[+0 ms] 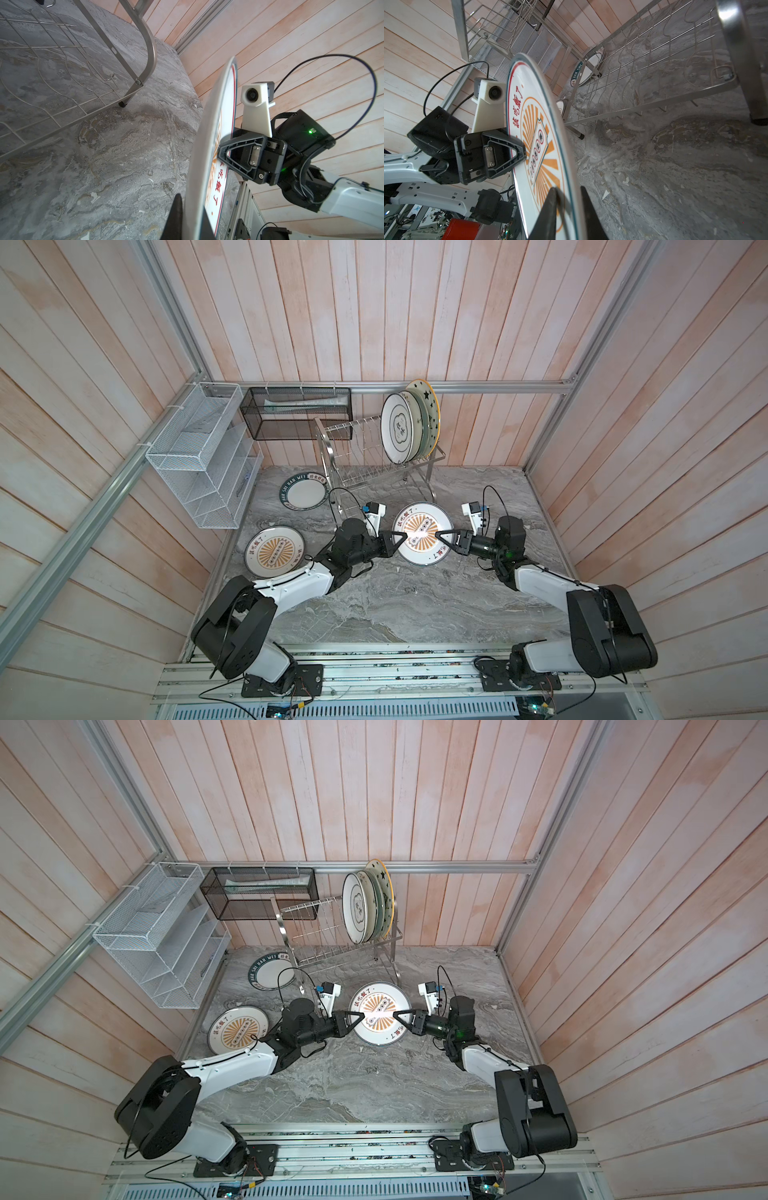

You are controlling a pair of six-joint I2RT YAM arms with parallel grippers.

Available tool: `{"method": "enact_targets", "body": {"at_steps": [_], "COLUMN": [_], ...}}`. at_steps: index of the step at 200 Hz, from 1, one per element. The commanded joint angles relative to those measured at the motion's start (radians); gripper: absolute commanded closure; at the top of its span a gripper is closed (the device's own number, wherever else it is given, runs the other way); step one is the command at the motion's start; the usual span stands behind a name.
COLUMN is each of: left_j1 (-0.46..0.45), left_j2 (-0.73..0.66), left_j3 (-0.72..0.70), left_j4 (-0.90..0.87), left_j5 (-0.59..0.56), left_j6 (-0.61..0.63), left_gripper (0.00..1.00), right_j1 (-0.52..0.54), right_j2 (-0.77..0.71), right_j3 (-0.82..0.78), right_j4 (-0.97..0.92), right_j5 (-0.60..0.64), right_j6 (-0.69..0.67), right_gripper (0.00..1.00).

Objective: Load plates into a dish rack
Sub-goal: Place the plate on the dish rack.

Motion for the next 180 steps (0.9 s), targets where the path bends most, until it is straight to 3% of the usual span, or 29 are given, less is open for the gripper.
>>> {"method": "enact_targets", "body": {"at_steps": [1, 40, 180], "left_j1": [-0.035, -0.036, -0.036], "left_j2": [-0.014, -0.051, -0.142], "left_j3": [-0.008, -0.027, -0.067], "left_j4": [0.001, -0.012, -0.039], "left_j5": [-0.062, -0.097, -0.18], "left_j6": [0.026, 0.03, 0.038], "left_gripper": [0.87, 0.75, 0.54], "right_j1": [0.088, 0.076, -0.004], "right_j2": [-0.006, -0.02, -0.137], "right_j3": [0.032, 0.03, 0.017], "right_j4": [0.044, 0.06, 0.044], "right_j5": [-0.087, -0.06, 0.074], "right_j6": [-0.06, -0.037, 0.002], "right_gripper": [1.0, 1.0, 1.0]}}
